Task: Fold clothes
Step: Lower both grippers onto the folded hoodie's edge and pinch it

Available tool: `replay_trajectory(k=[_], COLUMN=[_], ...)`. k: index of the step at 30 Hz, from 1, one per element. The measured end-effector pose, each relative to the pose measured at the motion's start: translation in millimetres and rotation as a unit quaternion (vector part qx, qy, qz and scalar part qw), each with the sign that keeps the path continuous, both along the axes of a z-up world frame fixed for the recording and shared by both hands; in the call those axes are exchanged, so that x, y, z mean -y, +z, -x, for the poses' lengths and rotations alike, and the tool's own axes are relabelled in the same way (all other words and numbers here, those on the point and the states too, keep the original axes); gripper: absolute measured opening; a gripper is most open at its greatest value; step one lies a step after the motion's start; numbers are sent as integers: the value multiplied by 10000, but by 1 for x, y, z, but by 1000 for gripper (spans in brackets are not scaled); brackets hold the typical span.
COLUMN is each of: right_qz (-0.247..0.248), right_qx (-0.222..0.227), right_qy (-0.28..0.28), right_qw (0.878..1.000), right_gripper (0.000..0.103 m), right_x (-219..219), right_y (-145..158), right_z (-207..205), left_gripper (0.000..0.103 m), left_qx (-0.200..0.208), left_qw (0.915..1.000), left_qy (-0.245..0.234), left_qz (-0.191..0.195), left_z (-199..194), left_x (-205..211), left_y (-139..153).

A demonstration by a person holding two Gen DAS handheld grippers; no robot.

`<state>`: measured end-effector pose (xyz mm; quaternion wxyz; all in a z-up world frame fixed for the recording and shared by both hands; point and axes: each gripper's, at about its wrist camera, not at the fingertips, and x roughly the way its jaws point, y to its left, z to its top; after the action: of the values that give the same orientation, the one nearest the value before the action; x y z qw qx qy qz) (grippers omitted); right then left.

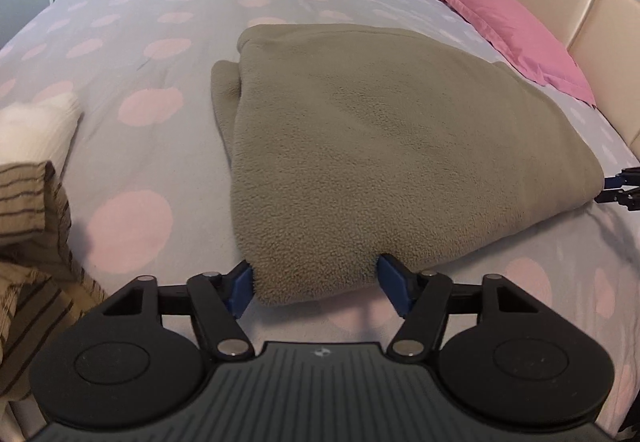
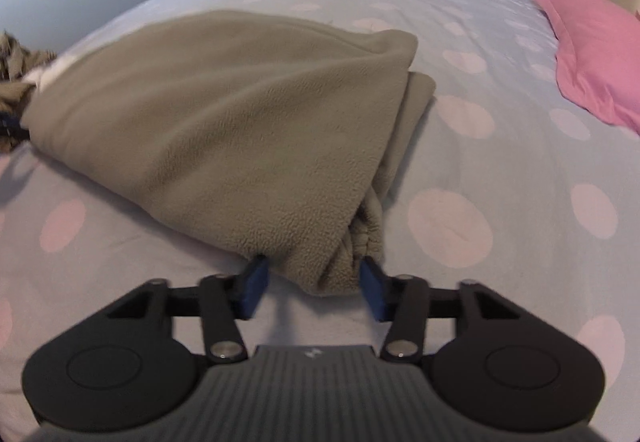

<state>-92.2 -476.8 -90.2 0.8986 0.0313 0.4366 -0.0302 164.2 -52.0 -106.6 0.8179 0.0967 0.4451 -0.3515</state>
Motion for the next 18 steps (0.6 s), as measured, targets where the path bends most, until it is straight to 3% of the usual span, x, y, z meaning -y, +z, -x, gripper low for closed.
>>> replay_trajectory(k=[1, 4, 6, 11, 15, 16, 18], right_qz=[165, 355, 443, 413, 238, 388, 521], right_qx=[-42, -186, -331, -572, -764, -904, -1014], right_qy=[16, -55, -140, -322, -451, -583, -828], right_qw=[9999, 9992, 9984, 9970, 9958, 9934, 9900], right_gripper=[28, 21, 19, 19, 19, 13, 10], right_x=[-3, -5, -6, -4, 5, 8, 17], right_y=[-2, -2, -3, -7, -4, -5, -5], right_z=[-1, -4, -10, -15, -8, -6, 0], left_gripper=[40, 29, 28, 29, 39, 41, 46], left_qx=[-15, -202, -281, -417, -460, -469, -374], left_qw=[10000, 9996, 9992, 9985, 9969, 9962, 9969], left_qy=[45, 176, 217, 180, 462, 543, 631], left_qz=[-62, -70, -186, -293, -448, -490, -275], left_z=[-1, -5, -9, -13, -19, -21, -24], left_x=[0, -4, -3, -4, -21, -25, -33], left_y=[0, -2, -4, 0, 21, 27, 43])
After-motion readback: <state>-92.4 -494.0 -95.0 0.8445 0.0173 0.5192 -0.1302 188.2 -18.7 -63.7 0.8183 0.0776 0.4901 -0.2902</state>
